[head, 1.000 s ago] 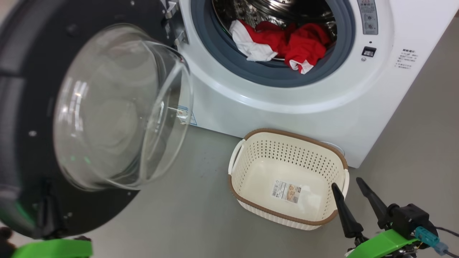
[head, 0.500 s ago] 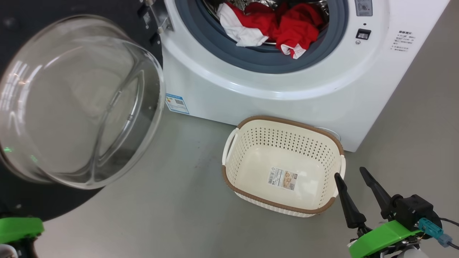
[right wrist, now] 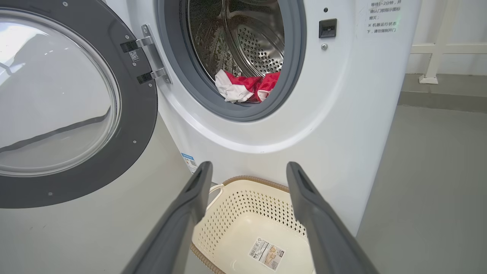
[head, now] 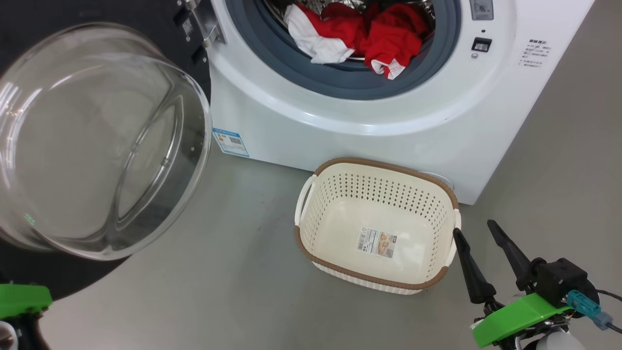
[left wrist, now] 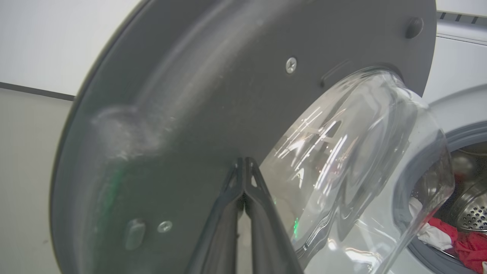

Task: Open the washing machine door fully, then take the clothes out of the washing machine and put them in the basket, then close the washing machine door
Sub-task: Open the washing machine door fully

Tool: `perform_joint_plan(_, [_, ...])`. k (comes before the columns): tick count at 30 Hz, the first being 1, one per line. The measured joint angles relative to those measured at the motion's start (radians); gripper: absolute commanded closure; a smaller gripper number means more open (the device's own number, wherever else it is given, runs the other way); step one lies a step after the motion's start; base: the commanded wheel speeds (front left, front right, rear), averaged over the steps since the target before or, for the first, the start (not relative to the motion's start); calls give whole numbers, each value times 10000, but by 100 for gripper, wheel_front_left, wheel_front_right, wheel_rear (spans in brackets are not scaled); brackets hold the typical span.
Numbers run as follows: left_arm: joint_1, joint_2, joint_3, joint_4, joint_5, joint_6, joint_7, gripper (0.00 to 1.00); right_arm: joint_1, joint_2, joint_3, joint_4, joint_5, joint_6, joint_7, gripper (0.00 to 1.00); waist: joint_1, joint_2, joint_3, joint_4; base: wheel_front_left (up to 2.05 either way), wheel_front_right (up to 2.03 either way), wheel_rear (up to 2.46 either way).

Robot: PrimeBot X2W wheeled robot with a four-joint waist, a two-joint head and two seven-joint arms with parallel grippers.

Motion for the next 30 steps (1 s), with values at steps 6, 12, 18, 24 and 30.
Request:
perform_joint_plan(6, [792,-8,-658,-360,-146,2,0,100,30,40,0,6,0,0,0,0,0,0,-345,-51,0,0,0])
perform_joint_plan(12, [1909,4,-1810,-1070,-727,2,0,94,139,82,-27,-21,2,0,0,0,0,0,-698,-126,0,0,0])
perform_joint_plan(18, [2750,0,-2591,-1570,-999,2,0,4,289,190,-96,-86,2,0,0,0,0,0,-872,-294,0,0,0])
perform_joint_plan(24, [3204,71,-3016,-2102,-1055,2,0,0,472,311,-198,-153,8,0,0,0,0,-1,-977,-647,0,0,0])
perform_joint_plan(30, [3487,341,-3739,-2700,-968,2,0,0,482,349,-378,-253,6,0,0,0,0,0,-1032,-1184,0,0,0])
